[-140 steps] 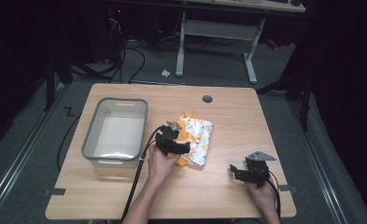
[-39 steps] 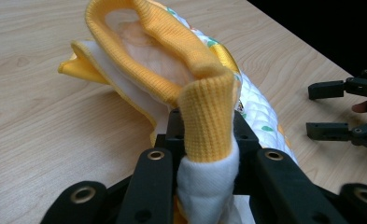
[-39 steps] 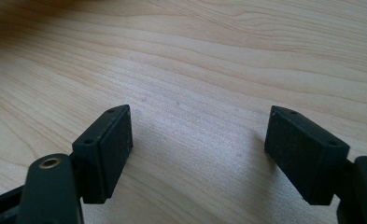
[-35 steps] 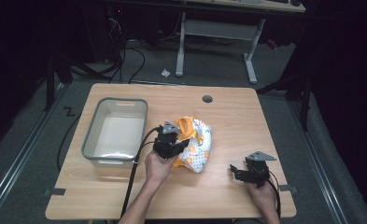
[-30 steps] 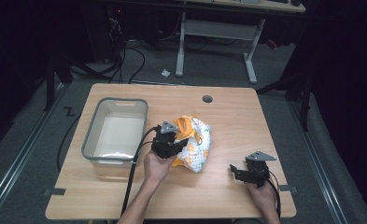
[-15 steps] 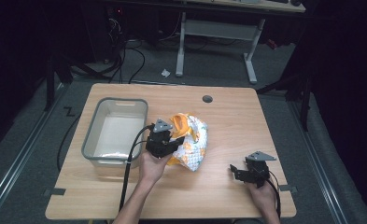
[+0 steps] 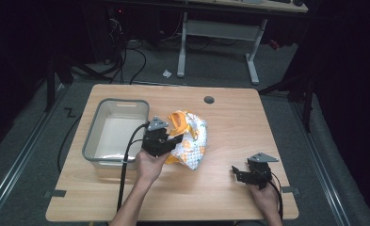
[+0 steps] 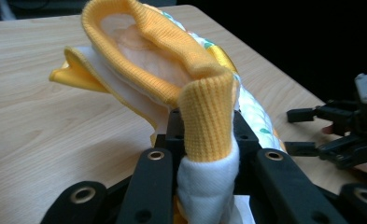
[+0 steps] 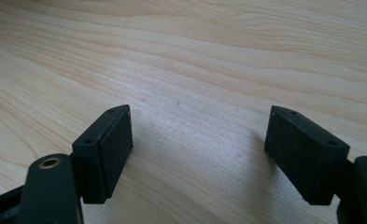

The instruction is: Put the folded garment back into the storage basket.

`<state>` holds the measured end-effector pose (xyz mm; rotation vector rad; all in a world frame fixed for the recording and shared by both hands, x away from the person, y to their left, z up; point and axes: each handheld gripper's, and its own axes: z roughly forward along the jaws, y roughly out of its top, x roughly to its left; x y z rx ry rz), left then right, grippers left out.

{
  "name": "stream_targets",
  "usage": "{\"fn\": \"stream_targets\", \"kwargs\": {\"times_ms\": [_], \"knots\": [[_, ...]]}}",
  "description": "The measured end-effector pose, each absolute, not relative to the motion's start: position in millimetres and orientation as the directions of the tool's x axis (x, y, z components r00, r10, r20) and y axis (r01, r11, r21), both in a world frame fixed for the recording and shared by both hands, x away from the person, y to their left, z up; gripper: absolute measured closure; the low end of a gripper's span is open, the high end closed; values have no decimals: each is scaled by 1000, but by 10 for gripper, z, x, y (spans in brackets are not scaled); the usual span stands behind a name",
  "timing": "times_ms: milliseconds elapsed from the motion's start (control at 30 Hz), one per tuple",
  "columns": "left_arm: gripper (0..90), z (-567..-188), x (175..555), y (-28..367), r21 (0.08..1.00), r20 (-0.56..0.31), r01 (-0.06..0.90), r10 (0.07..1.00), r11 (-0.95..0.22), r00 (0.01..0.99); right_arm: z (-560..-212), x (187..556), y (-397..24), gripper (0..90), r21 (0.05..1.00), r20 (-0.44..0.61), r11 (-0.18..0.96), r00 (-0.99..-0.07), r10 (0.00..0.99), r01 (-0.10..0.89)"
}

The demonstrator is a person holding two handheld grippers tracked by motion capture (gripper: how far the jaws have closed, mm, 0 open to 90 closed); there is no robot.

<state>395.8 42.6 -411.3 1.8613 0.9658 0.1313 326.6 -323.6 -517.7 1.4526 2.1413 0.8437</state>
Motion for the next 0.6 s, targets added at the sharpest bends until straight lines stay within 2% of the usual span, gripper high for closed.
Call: {"fn": "stream_targets", "kwargs": {"times_ms": [600], "knots": [[753,-3931,3954,660,824,-298,542,687,-164,662,-5177,3266,-3236,237,684,-4,271,-368,930,677]]}}
